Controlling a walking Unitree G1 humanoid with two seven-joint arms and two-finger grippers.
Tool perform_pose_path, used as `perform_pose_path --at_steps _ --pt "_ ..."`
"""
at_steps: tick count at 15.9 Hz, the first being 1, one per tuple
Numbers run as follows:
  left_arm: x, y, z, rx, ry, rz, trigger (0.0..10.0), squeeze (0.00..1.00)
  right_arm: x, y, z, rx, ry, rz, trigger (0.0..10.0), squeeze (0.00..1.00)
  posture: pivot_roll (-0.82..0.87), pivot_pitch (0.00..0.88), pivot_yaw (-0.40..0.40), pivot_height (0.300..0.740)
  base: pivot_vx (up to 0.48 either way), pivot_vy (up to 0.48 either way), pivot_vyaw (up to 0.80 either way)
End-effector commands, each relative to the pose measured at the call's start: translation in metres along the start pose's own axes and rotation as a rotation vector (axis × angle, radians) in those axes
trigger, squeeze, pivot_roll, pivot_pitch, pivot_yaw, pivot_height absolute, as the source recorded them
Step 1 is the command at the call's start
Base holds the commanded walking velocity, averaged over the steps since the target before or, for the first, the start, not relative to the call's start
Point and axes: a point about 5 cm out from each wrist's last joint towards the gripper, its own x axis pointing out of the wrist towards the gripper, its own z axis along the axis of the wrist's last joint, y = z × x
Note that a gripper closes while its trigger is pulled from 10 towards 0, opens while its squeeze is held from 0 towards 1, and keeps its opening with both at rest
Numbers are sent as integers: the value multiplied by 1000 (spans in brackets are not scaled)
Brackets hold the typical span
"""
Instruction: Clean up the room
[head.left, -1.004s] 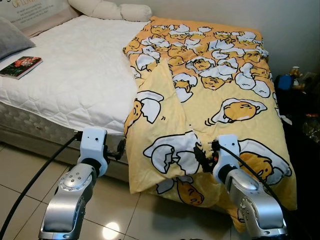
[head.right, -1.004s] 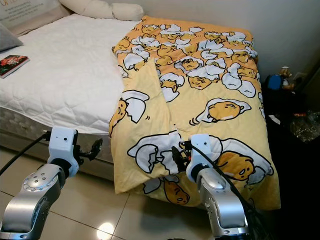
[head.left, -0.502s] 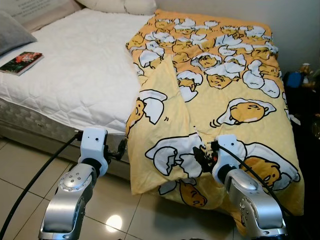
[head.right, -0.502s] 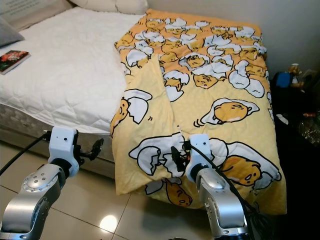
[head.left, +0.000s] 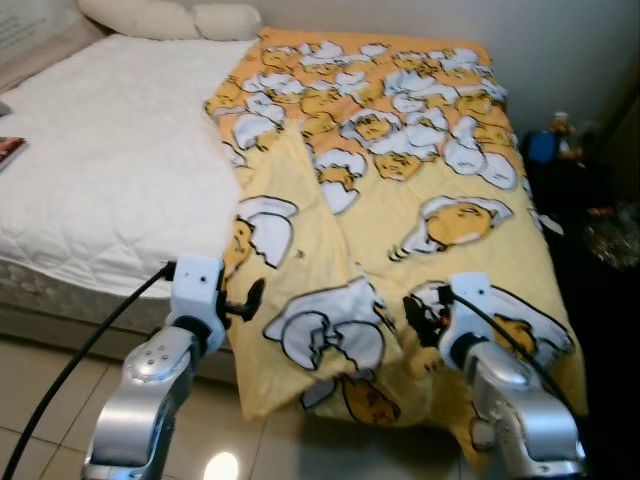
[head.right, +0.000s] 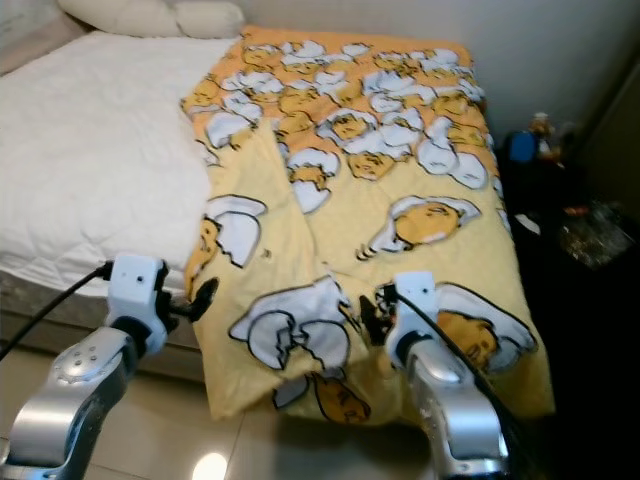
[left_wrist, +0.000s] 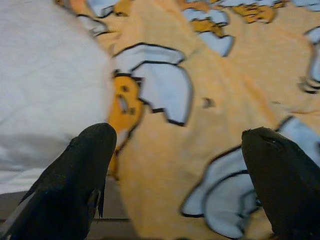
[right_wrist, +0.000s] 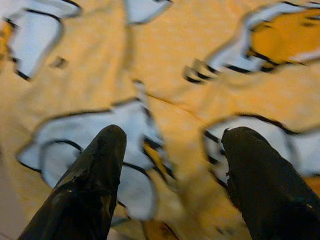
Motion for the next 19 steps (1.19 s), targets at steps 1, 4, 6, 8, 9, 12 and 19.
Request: perform_pose_path --at_steps 1,4,6,8,9,12,19 --pt "0 2 2 8 -8 6 10000 1000 0 2 3 -8 -15 8 10000 0 -78 0 29 740 319 0 0" --pt "1 2 2 11 -8 5 10000 1000 0 1 2 -8 -13 7 10000 0 -77 0 26 740 319 0 0" --pt "1 2 2 14 -7 3 10000 1000 0 2 1 -7 -12 8 10000 0 -78 0 29 740 319 0 0" --pt "0 2 1 17 -3 -1 10000 1000 0 3 1 -6 -13 11 10000 0 -78 0 31 740 322 0 0" --pt "-1 3 0 19 -1 -2 10000 1000 0 4 1 -5 -13 11 10000 0 -77 0 30 740 322 0 0" --pt "-1 4 0 23 1 -1 10000 1000 -1 3 1 -5 -11 14 10000 0 -75 0 28 740 324 0 0" --pt "0 2 -1 35 9 -15 10000 1000 1 3 2 -5 -12 16 10000 0 -76 0 29 740 318 0 0"
